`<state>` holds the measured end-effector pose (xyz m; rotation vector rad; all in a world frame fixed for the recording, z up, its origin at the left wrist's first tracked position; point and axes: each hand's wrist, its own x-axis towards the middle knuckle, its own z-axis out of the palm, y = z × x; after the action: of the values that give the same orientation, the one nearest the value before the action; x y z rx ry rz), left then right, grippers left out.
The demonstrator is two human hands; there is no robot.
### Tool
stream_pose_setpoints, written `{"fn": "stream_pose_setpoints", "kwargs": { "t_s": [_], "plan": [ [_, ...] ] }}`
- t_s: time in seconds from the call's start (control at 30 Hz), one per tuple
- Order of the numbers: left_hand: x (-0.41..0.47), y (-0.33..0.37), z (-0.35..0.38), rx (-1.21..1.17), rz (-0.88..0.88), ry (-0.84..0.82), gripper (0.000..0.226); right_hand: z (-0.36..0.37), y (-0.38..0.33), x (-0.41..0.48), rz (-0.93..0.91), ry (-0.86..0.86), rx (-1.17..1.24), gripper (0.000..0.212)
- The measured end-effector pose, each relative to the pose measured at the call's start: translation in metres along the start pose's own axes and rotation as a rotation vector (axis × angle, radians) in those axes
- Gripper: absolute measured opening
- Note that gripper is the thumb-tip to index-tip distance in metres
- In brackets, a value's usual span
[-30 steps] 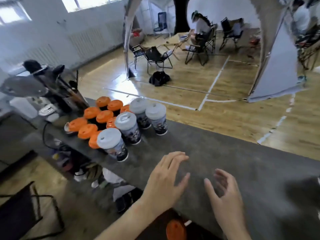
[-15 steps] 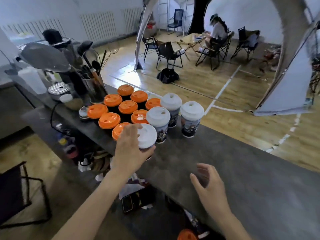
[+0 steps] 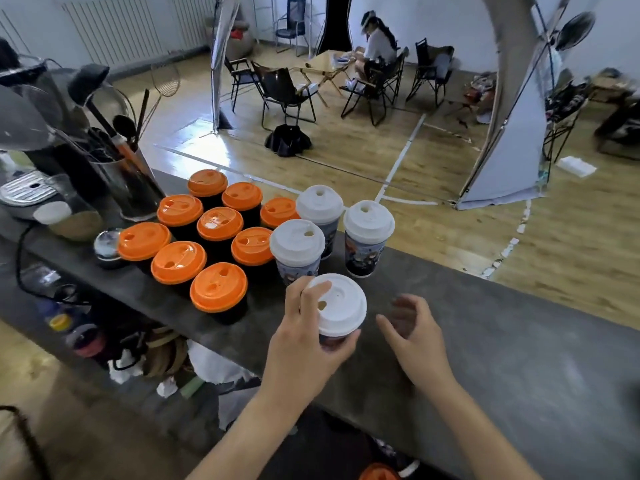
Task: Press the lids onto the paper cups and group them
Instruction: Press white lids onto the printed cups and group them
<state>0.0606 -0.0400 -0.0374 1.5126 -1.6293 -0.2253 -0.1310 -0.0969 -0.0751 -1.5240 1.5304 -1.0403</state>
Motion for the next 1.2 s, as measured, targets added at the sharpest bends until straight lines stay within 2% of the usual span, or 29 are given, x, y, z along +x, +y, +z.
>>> {"fn": "stream_pose_setpoints", "kwargs": {
  "t_s": [0.13,0.2,0.33,0.43,0.63,0.7,0.77,0.83,1.0,1.07,1.13,1.2],
  "plan": [
    [0.002,-0.001,-0.001,-0.022,0.010,0.002,0.076,0.009,-0.031,0.067,-0.003,0.002,0.001,0.097],
    [0.001,-0.001,-0.001,-0.033,0.007,-0.012,0.079,0.019,-0.042,0.094,-0.014,-0.043,0.028,0.107],
    [0.002,-0.002,-0.002,-0.048,0.011,-0.037,0.082,0.041,-0.039,0.114,-0.103,-0.011,0.095,0.082],
    [0.002,-0.003,-0.001,-0.040,0.016,-0.040,0.083,0.030,-0.031,0.098,-0.104,0.061,0.115,0.080],
    [-0.002,0.019,0.029,-0.122,0.098,-0.085,0.081,-0.077,0.018,0.006,-0.061,0.324,0.070,0.084],
    [0.001,0.037,0.055,-0.163,0.144,-0.111,0.077,-0.116,0.036,-0.031,-0.033,0.369,0.065,0.076],
    [0.006,0.060,0.084,-0.172,0.194,-0.147,0.075,-0.146,0.052,-0.061,0.004,0.400,0.064,0.081],
    [0.012,0.084,0.113,-0.187,0.238,-0.172,0.075,-0.167,0.066,-0.080,0.008,0.410,0.052,0.085],
    [0.011,0.114,0.152,-0.220,0.228,-0.173,0.077,-0.191,0.079,-0.093,-0.011,0.410,0.060,0.076],
    [0.008,0.118,0.151,-0.208,0.215,-0.158,0.087,-0.192,0.083,-0.095,-0.011,0.415,0.071,0.074],
    [0.006,0.123,0.143,-0.224,0.149,-0.168,0.106,-0.194,0.088,-0.096,-0.001,0.393,0.088,0.074],
    [0.000,0.132,0.130,-0.214,0.201,-0.076,0.107,-0.195,0.091,-0.095,0.013,0.346,0.119,0.076]
  ]
}}
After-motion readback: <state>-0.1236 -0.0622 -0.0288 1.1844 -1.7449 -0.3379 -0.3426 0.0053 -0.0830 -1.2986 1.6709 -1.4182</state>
